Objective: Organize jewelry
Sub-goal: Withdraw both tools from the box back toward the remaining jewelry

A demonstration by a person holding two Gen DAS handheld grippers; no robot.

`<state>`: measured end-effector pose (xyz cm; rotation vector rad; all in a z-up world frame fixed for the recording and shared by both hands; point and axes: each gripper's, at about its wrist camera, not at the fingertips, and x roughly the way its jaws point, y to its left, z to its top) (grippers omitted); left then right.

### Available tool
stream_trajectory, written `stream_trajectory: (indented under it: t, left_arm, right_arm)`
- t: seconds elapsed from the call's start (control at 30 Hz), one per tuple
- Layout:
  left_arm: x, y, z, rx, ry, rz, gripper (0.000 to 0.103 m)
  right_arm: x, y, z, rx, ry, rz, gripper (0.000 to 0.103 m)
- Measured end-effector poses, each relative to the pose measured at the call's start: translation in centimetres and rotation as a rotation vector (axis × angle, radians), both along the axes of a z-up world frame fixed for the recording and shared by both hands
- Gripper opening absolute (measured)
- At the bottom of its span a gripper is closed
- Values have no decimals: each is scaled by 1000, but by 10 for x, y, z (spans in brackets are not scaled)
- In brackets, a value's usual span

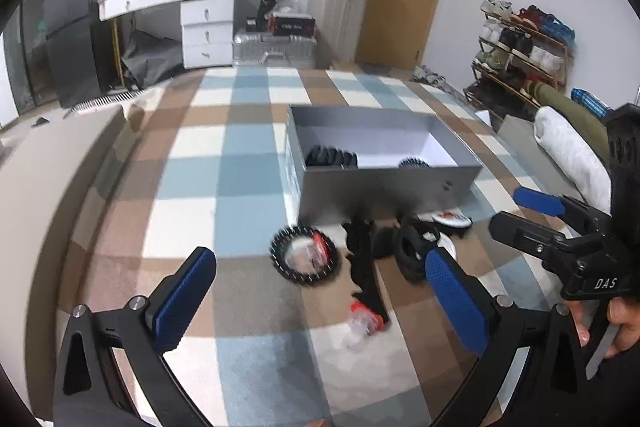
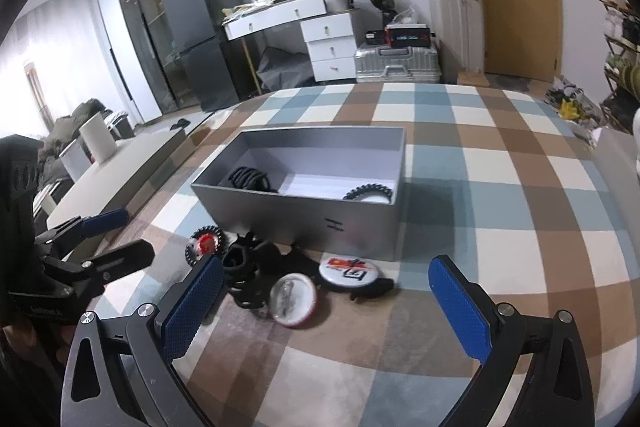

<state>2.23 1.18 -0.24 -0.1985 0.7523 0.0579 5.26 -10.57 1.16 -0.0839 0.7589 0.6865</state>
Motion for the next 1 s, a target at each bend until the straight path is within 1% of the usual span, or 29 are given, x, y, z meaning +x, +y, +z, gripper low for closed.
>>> stream_trajectory:
  t: [0.1, 0.27, 0.37, 0.47, 0.53, 0.67, 0.8, 0.93, 1.0]
  left_arm:
    - [-4, 1, -4, 10, 13, 9, 102]
    - [-3, 1, -9, 24, 31, 3, 102]
    - [-3, 1, -13, 26, 43, -1, 102]
    - [-2, 2, -18, 19, 61, 0, 102]
    - [-3, 3, -20, 19, 70, 3, 102]
    - [-5, 0, -20, 19, 88, -30, 102]
    - [-6, -8, -21, 43, 101, -64, 102]
    - [-5, -12, -22, 20, 117, -108, 102]
    - [-4, -15, -23, 25, 129, -131, 102]
  right_arm:
    - [-3, 6, -1, -31, -5, 25, 103]
    - [4, 21, -8, -100, 6, 43, 103]
    - [6, 22, -14, -95, 18, 22, 103]
    - [8, 21, -22, -90, 63, 26, 103]
    - [9, 20, -26, -111, 76, 20, 103]
    - [10, 16, -31, -125, 101, -2, 103]
    - [9, 15, -32, -147, 99, 3, 103]
    - [6, 12, -32, -144, 107, 12, 103]
    - [6, 12, -32, -152, 103, 9, 103]
